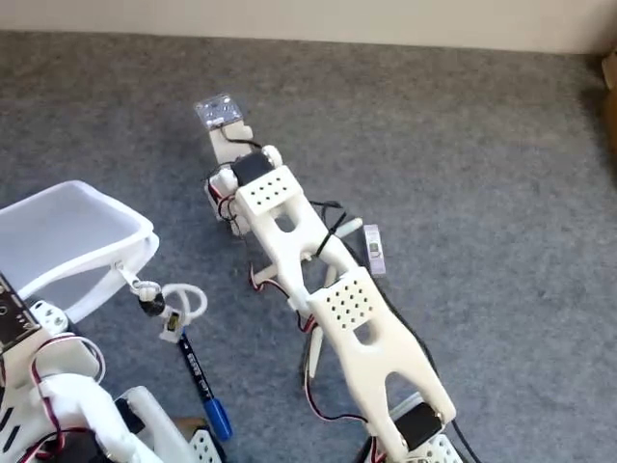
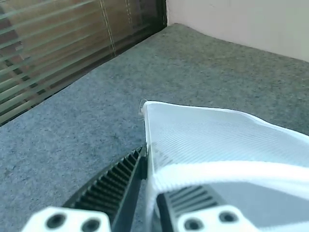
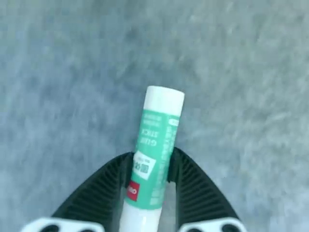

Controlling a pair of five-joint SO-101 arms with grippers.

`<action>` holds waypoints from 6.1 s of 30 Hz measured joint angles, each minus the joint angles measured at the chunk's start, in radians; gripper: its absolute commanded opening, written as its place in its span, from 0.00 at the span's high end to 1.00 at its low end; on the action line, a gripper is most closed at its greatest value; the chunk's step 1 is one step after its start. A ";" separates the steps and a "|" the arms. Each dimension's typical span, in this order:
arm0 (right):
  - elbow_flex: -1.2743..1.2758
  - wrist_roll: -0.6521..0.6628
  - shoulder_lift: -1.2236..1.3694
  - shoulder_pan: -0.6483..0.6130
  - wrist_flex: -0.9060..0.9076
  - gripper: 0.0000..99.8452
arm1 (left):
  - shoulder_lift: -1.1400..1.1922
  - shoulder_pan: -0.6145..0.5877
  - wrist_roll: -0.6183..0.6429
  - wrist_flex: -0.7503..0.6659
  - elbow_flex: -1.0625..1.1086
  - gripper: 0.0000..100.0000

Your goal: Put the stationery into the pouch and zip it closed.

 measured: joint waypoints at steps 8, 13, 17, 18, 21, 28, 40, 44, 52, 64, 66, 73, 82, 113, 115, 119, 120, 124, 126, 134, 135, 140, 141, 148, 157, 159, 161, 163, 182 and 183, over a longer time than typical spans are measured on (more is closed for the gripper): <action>-0.288 0.086 0.002 -0.009 0.338 0.99 | 0.000 0.018 0.000 0.000 -0.017 0.99; -0.264 0.091 0.002 -0.009 0.348 0.99 | 0.003 0.130 0.000 0.000 -0.092 0.99; -0.135 0.091 -0.103 -0.008 0.348 0.99 | 0.101 0.221 0.000 0.000 -0.157 0.99; -0.084 0.091 -0.152 -0.008 0.348 0.99 | 0.143 0.238 0.000 0.000 -0.176 0.99; 0.097 0.091 -0.327 -0.008 0.348 0.99 | 0.287 0.279 0.000 0.008 -0.255 0.99; 0.542 0.127 -0.726 -0.008 0.348 0.99 | 0.575 0.437 0.018 0.158 -0.485 0.99; 1.114 0.133 -1.277 0.005 0.325 0.99 | 0.829 0.586 0.031 0.203 -0.563 0.99; 1.286 0.166 -1.428 0.038 0.273 0.99 | 0.847 0.591 0.032 0.203 -0.552 0.99; 1.633 0.199 -1.643 0.206 0.155 0.99 | 0.838 0.603 0.032 0.183 -0.423 0.99; 2.064 0.216 -1.817 0.252 -0.086 0.99 | 0.836 0.631 0.071 0.098 -0.336 0.99; 2.097 0.216 -1.817 0.258 -0.133 0.99 | 0.835 0.631 0.071 0.097 -0.330 0.99; 2.153 0.218 -1.817 0.258 -0.186 0.89 | 0.835 0.631 0.071 0.089 -0.328 0.99; 2.156 0.218 -1.560 0.261 -0.212 0.89 | 0.835 0.631 0.071 0.089 -0.328 0.99; 2.114 0.137 -1.731 0.265 -0.233 0.99 | 0.835 0.632 0.071 0.089 -0.330 0.99; 2.114 0.109 -1.784 0.265 -0.210 0.99 | 0.835 0.632 0.071 0.089 -0.339 0.99; 2.114 0.087 -1.873 0.265 -0.192 0.99 | 0.836 0.632 0.071 0.089 -0.362 0.99; 2.114 0.084 -1.893 0.265 -0.192 0.99 | 0.836 0.632 0.071 0.089 -0.362 0.99; 2.114 0.084 -1.989 0.265 -0.192 1.00 | 0.836 0.632 0.071 0.089 -0.362 0.99; 2.114 0.084 -2.051 0.265 -0.192 1.00 | 0.836 0.632 0.071 0.089 -0.362 0.99; 2.114 0.084 -2.288 0.209 -0.190 1.00 | 0.836 0.632 0.071 0.089 -0.362 0.99; 2.114 0.084 -2.311 0.184 -0.190 1.00 | 0.836 0.632 0.071 0.089 -0.362 0.99; 2.114 0.084 -2.377 0.086 -0.235 1.00 | 0.836 0.632 0.071 0.089 -0.362 0.99; 2.114 0.084 -2.383 0.074 -0.252 1.00 | 0.836 0.632 0.071 0.089 -0.362 0.99; 2.030 0.084 -2.389 -0.012 -0.305 1.00 | 0.836 0.632 0.071 0.089 -0.362 0.99; 1.895 0.084 -2.392 -0.127 -0.479 1.00 | 0.836 0.632 0.071 0.089 -0.362 0.99; 1.895 0.084 -2.391 -0.129 -0.555 1.00 | 0.836 0.632 0.071 0.089 -0.362 0.99; 1.895 0.084 -2.391 -0.129 -0.626 1.00 | 0.836 0.632 0.071 0.089 -0.362 0.99; 1.901 0.084 -2.391 -0.132 -0.684 1.00 | 0.836 0.632 0.071 0.089 -0.362 0.99; 2.268 0.084 -2.391 -0.133 -1.234 1.00 | 0.836 0.632 0.071 0.089 -0.362 0.99; 2.286 0.084 -2.389 -0.133 -1.274 1.00 | 0.836 0.632 0.071 0.089 -0.362 0.99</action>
